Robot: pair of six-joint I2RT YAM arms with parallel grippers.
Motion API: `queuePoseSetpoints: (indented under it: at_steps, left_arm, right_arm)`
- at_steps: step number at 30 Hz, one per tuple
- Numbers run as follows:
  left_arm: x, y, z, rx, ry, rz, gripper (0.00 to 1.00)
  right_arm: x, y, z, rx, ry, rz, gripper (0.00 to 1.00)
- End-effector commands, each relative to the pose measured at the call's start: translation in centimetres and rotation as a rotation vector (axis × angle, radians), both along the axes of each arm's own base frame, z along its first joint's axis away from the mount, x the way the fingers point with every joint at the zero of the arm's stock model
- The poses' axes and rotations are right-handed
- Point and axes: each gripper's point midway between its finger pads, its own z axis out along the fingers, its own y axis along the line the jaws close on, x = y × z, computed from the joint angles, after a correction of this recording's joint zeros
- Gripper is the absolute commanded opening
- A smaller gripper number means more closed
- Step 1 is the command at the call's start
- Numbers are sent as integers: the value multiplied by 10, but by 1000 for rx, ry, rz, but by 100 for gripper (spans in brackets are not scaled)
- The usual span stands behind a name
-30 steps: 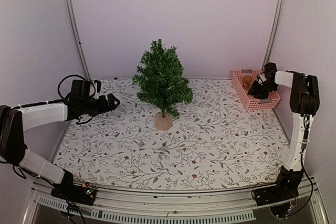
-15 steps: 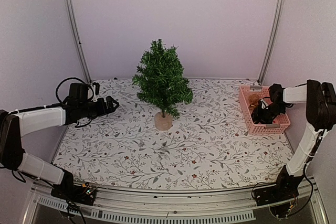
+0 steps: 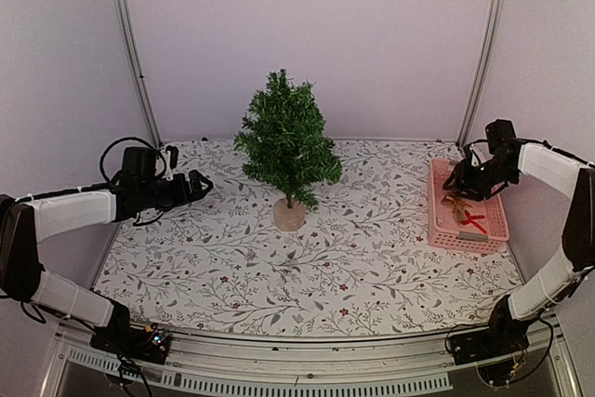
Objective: Decorate the small christmas tree
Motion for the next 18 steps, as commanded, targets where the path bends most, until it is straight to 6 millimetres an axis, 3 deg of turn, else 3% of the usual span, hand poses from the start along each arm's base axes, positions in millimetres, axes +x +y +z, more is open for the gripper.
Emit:
queuePoseSetpoints:
  at_steps: [1,7,18]
  left_arm:
    - [5,-6,12,-9,-33,-30,99]
    - [8,-6,17,4,-41,-35,99]
    - [3,-4,10,18,-14,-37,99]
  right_arm:
    - [19,-22,45,-131,-114,-27,47]
    - [20,-38,36,-240,-91,-22,47]
    - [2,-33,-10,-241,19,68,48]
